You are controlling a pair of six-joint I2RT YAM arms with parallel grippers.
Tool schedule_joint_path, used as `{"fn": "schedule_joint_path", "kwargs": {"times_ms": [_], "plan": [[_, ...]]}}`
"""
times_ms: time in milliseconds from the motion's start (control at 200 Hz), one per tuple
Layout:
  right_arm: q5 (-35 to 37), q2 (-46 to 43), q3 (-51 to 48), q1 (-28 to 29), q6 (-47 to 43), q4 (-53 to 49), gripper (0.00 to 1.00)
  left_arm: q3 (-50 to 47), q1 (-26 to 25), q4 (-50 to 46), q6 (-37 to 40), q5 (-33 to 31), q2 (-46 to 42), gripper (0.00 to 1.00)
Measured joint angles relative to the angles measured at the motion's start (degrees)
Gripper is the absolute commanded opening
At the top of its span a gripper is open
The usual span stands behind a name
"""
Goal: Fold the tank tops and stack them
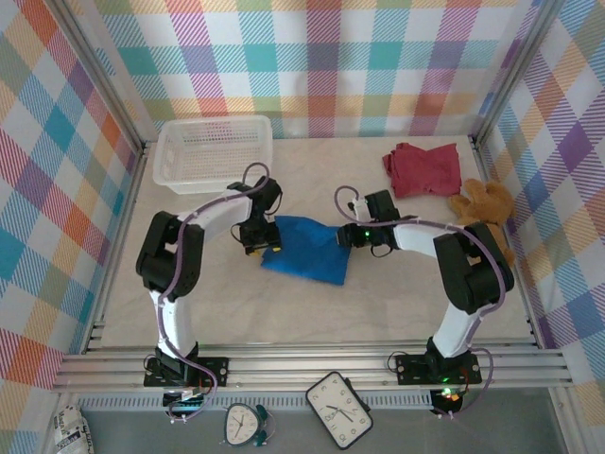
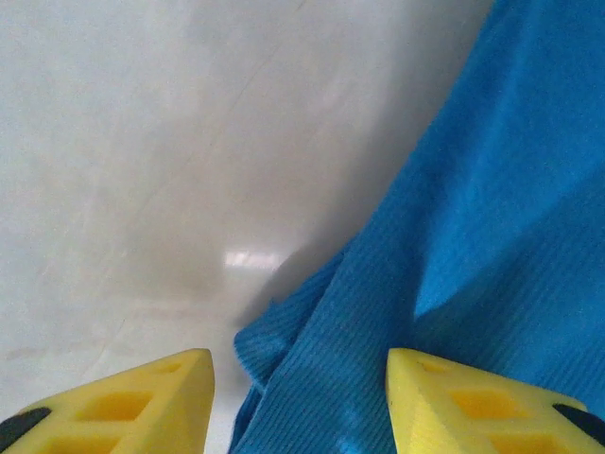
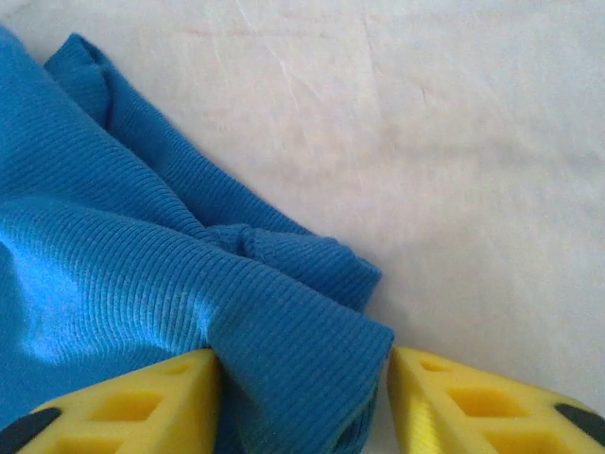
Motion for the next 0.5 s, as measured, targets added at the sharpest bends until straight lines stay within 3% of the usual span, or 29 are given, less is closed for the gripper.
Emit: {"fn": "schedule_joint_path", "kwargs": {"times_ms": [155, 270, 500], "plan": [[-1.0, 0.2, 3.2, 0.0, -2.2, -2.3, 0.64, -4.6, 0.0, 1.9, -1.9, -0.6, -5.6, 0.62], [-2.2, -3.2, 2.7, 0.0, -1.4, -5.0, 0.68, -4.7, 0.5, 2.2, -0.5, -1.2, -7.2, 0.64], [-5.0, -15.3, -7.6, 1.2, 8.3, -5.4, 0.71, -1.9, 1.7, 4.1, 4.7, 1.4, -3.1, 0.65]]}}
